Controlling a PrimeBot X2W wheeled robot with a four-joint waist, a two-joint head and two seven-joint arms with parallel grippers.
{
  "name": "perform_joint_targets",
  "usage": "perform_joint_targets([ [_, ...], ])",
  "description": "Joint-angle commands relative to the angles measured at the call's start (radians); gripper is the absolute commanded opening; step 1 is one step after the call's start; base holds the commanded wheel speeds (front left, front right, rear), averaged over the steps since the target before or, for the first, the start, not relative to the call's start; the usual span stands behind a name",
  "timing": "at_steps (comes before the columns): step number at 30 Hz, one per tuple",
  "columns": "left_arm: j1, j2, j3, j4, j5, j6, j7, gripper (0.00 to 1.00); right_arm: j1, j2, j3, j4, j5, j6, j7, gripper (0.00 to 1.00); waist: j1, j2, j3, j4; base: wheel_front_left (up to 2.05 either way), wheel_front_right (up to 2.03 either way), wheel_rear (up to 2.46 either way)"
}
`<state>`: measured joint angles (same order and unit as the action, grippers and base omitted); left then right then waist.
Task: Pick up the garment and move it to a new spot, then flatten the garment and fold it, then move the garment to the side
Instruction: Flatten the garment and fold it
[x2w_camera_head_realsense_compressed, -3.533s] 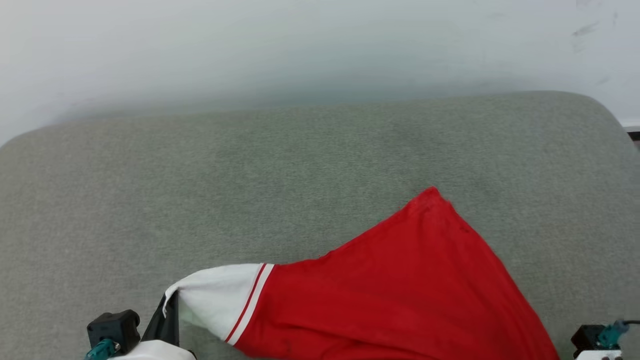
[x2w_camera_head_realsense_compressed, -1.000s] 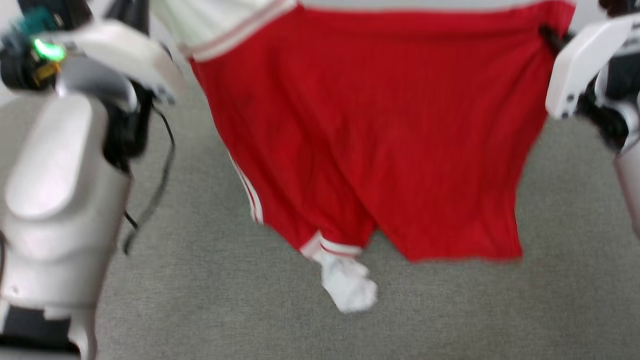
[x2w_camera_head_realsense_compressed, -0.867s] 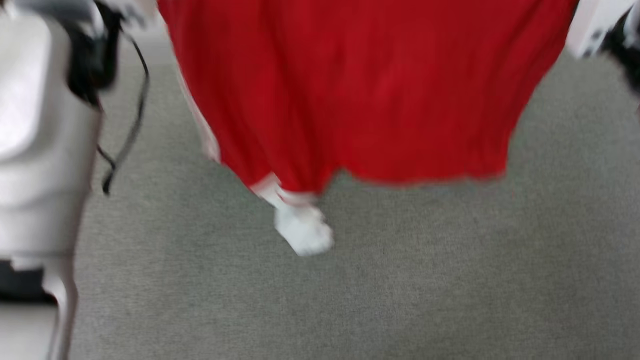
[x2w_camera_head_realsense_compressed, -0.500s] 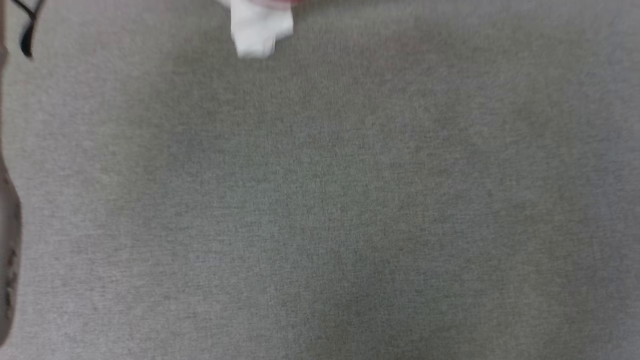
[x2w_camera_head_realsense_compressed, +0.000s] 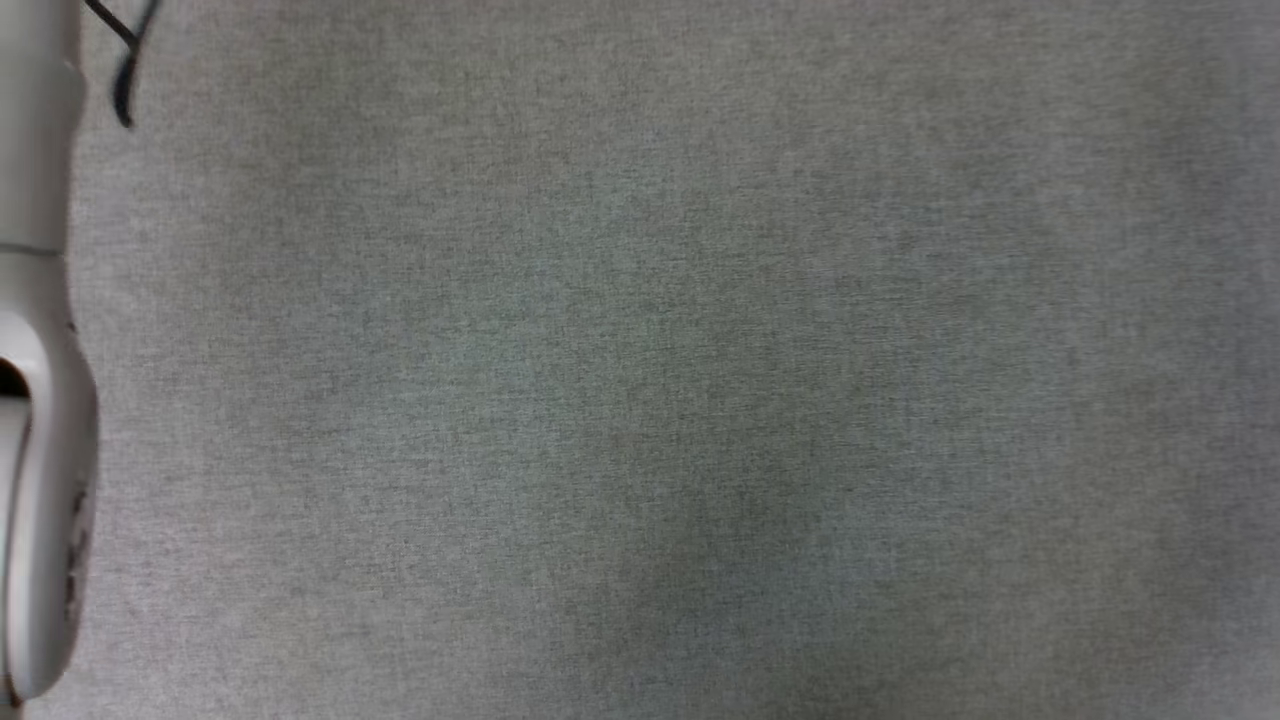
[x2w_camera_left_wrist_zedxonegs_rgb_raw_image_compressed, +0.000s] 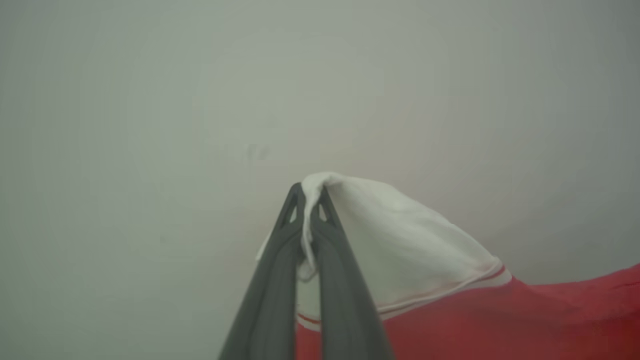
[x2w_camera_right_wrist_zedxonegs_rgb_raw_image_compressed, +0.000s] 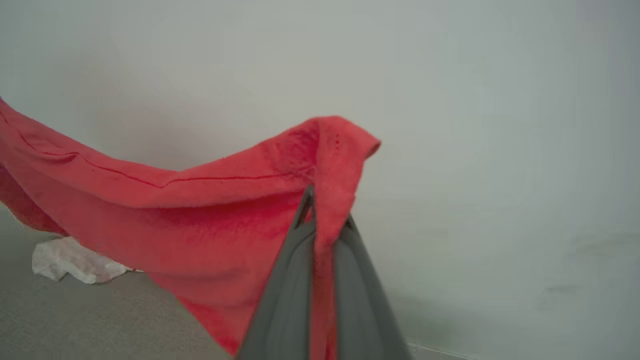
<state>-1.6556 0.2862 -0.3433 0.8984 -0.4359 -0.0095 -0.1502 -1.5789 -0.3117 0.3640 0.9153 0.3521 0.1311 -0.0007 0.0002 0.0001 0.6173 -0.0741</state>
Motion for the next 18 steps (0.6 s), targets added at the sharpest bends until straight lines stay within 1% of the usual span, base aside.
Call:
perform_joint_targets([
  [1, 0.025, -0.006, 0.007, 0.028, -0.012, -0.010, -0.018, 0.00, 0.002, 0.004, 0.012, 0.021, 0.020, -0.001, -0.014, 0.00, -0.0002, -0.0001, 0.016, 0.011, 0.00, 0.00, 0.00],
  [6, 0.118, -0.027, 0.021, 0.116, -0.052, -0.047, -0.068, 0.00, 0.064, 0.001, 0.075, 0.079, 0.074, -0.001, -0.038, 0.00, -0.0002, -0.0001, -0.016, 0.022, 0.00, 0.00, 0.00],
  [10, 0.260, -0.028, 0.049, 0.159, -0.096, -0.076, -0.099, 0.00, 0.179, 0.004, 0.141, 0.104, 0.117, -0.001, -0.069, 0.00, -0.0002, -0.0001, -0.111, 0.029, 0.00, 0.00, 0.00],
  [14, 0.437, -0.031, 0.052, 0.154, -0.119, -0.096, -0.111, 0.00, 0.332, 0.000, 0.191, 0.093, 0.186, -0.001, -0.102, 0.00, -0.0002, -0.0001, -0.212, 0.040, 0.00, 0.00, 0.00],
  [16, 0.545, -0.029, 0.065, 0.136, -0.138, -0.103, -0.114, 0.00, 0.417, -0.013, 0.209, 0.086, 0.218, -0.001, -0.120, 0.00, -0.0002, -0.0001, -0.266, 0.043, 0.00, 0.00, 0.00],
  [18, 0.655, -0.027, 0.078, 0.107, -0.159, -0.109, -0.115, 0.00, 0.513, -0.007, 0.230, 0.072, 0.258, -0.001, -0.125, 0.00, -0.0002, -0.0001, -0.324, 0.043, 0.00, 0.00, 0.00],
])
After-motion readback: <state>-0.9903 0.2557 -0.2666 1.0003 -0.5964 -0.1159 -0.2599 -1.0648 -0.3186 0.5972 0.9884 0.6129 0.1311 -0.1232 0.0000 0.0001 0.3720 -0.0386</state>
